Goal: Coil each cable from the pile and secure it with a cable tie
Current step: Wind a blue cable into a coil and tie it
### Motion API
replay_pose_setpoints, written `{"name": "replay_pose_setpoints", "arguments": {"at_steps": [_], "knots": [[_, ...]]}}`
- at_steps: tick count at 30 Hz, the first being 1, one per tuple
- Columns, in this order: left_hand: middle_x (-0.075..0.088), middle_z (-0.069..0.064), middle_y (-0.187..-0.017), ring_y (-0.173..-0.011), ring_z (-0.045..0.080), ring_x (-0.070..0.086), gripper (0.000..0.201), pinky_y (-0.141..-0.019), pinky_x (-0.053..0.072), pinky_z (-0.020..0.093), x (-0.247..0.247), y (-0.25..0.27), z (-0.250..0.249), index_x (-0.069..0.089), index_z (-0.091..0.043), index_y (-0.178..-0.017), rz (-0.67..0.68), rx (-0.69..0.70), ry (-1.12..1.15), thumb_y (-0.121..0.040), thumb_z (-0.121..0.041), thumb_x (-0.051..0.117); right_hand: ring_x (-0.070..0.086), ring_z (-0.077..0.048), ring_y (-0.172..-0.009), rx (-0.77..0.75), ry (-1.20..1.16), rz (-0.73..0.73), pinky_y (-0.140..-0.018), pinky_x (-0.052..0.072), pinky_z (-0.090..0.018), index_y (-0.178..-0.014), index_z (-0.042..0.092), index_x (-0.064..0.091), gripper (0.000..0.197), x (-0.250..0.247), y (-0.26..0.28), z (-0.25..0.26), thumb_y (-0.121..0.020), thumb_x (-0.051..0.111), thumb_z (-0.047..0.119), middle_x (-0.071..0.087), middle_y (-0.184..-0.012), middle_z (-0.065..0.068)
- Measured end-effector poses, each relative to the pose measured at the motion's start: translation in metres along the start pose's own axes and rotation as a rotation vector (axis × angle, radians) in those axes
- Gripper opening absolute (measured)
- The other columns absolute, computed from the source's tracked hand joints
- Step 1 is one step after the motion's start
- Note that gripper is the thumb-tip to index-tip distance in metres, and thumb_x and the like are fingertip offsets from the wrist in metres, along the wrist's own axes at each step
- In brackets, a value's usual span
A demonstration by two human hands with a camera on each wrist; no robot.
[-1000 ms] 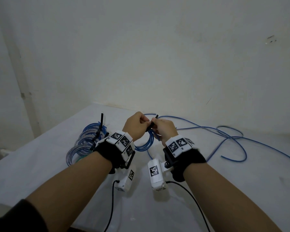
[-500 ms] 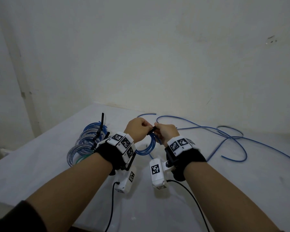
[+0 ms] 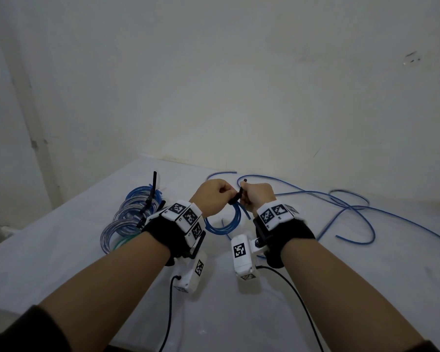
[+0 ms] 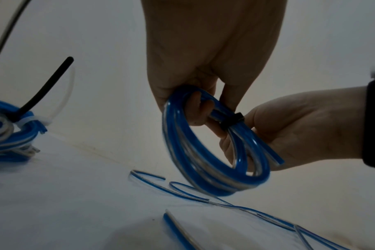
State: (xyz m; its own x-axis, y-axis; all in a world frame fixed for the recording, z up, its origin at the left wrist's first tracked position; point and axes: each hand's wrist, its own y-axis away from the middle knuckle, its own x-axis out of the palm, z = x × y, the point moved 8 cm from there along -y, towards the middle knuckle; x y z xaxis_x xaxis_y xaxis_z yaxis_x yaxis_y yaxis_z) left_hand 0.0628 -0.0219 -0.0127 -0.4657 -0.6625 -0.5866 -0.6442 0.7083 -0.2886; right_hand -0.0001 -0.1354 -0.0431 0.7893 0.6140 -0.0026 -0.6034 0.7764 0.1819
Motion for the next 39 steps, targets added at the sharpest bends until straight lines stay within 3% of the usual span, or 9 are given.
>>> {"name": "replay_pose_setpoints", "arguments": {"at_steps": [4, 9, 15, 19, 23, 28, 31, 34, 39], "knots": [[0.055, -0.005, -0.069, -0.068, 0.012, 0.050, 0.020, -0.059, 0.038, 0.020, -0.007, -0.002, 0.001, 0.058, -0.014, -0.072, -0.043, -0.029, -0.029, -0.091, -0.017, 0.052, 0.053, -0.020, -0.054, -0.042, -0.055, 0.075, -0.056, 0.047, -0.029, -0.070, 0.001, 0.057, 0.025, 0.010, 0.005, 0.003, -0.089, 0.061, 0.016, 0.056, -0.059, -0.009], [0.055, -0.004, -0.065, -0.068, 0.015, 0.051, 0.031, -0.061, 0.039, 0.023, -0.012, -0.001, 0.002, 0.053, -0.020, -0.059, -0.071, -0.047, -0.034, -0.091, -0.016, 0.051, 0.039, -0.019, -0.046, -0.073, -0.034, 0.092, -0.052, 0.034, -0.030, -0.058, 0.003, 0.052, 0.031, 0.017, 0.007, 0.006, -0.087, 0.061, 0.009, 0.045, -0.053, -0.010], [0.056, -0.003, -0.067, -0.066, 0.011, 0.050, 0.029, -0.062, 0.038, 0.025, -0.021, 0.004, 0.007, 0.053, -0.019, -0.062, -0.095, -0.082, -0.041, -0.091, -0.019, 0.051, 0.048, -0.021, -0.054, -0.047, -0.046, 0.131, -0.057, 0.040, -0.032, -0.068, 0.001, 0.057, 0.024, 0.030, 0.013, 0.005, -0.086, 0.064, 0.016, 0.053, -0.062, -0.012], [0.063, 0.003, -0.081, -0.080, 0.017, 0.055, 0.019, -0.073, 0.042, 0.029, -0.023, 0.005, 0.010, 0.058, -0.015, -0.073, -0.076, -0.095, -0.030, -0.090, -0.019, 0.052, 0.043, -0.016, -0.041, -0.049, -0.008, 0.110, -0.052, 0.038, -0.029, -0.060, 0.002, 0.052, 0.026, 0.031, 0.012, 0.005, -0.085, 0.058, 0.004, 0.047, -0.055, -0.010], [0.062, 0.004, -0.085, -0.080, 0.016, 0.054, 0.015, -0.072, 0.038, 0.025, -0.021, 0.006, 0.007, 0.058, -0.012, -0.082, -0.041, -0.062, -0.057, -0.092, -0.021, 0.052, 0.045, -0.024, -0.050, -0.055, 0.055, 0.065, -0.053, 0.039, -0.031, -0.058, 0.001, 0.051, 0.020, 0.029, 0.012, 0.003, -0.078, 0.055, 0.002, 0.047, -0.053, -0.012], [0.058, 0.000, -0.073, -0.075, 0.018, 0.053, 0.023, -0.062, 0.038, 0.024, -0.024, 0.005, 0.007, 0.054, -0.015, -0.074, -0.054, -0.054, -0.068, -0.094, -0.026, 0.051, 0.053, -0.028, -0.068, -0.043, 0.002, 0.132, -0.069, 0.048, -0.037, -0.070, -0.002, 0.060, 0.022, 0.039, 0.016, 0.006, -0.077, 0.070, 0.016, 0.055, -0.071, -0.019], [0.063, 0.003, -0.083, -0.082, 0.018, 0.058, 0.008, -0.068, 0.042, 0.025, -0.024, 0.004, 0.013, 0.055, -0.015, -0.091, -0.076, -0.089, 0.005, -0.091, -0.022, 0.054, 0.045, -0.024, -0.052, -0.049, 0.035, 0.102, -0.058, 0.041, -0.033, -0.060, 0.001, 0.054, 0.024, 0.035, 0.015, 0.008, -0.081, 0.065, 0.009, 0.049, -0.061, -0.014], [0.055, -0.001, -0.074, -0.071, 0.011, 0.052, 0.021, -0.058, 0.036, 0.021, -0.026, 0.005, 0.018, 0.046, -0.016, -0.107, -0.120, -0.132, 0.062, -0.090, -0.021, 0.056, 0.037, -0.019, -0.046, -0.043, 0.069, 0.105, -0.050, 0.031, -0.029, -0.058, 0.005, 0.049, 0.030, 0.031, 0.013, 0.005, -0.086, 0.059, 0.007, 0.041, -0.053, -0.009], [0.061, 0.002, -0.087, -0.088, 0.018, 0.058, 0.007, -0.073, 0.043, 0.026, -0.027, 0.003, 0.023, 0.057, -0.013, -0.093, -0.154, -0.157, 0.022, -0.088, -0.017, 0.056, 0.048, -0.024, -0.061, -0.071, 0.162, 0.165, -0.053, 0.034, -0.028, -0.072, 0.005, 0.056, 0.022, 0.035, 0.021, 0.002, -0.088, 0.056, 0.020, 0.059, -0.072, -0.013]]}}
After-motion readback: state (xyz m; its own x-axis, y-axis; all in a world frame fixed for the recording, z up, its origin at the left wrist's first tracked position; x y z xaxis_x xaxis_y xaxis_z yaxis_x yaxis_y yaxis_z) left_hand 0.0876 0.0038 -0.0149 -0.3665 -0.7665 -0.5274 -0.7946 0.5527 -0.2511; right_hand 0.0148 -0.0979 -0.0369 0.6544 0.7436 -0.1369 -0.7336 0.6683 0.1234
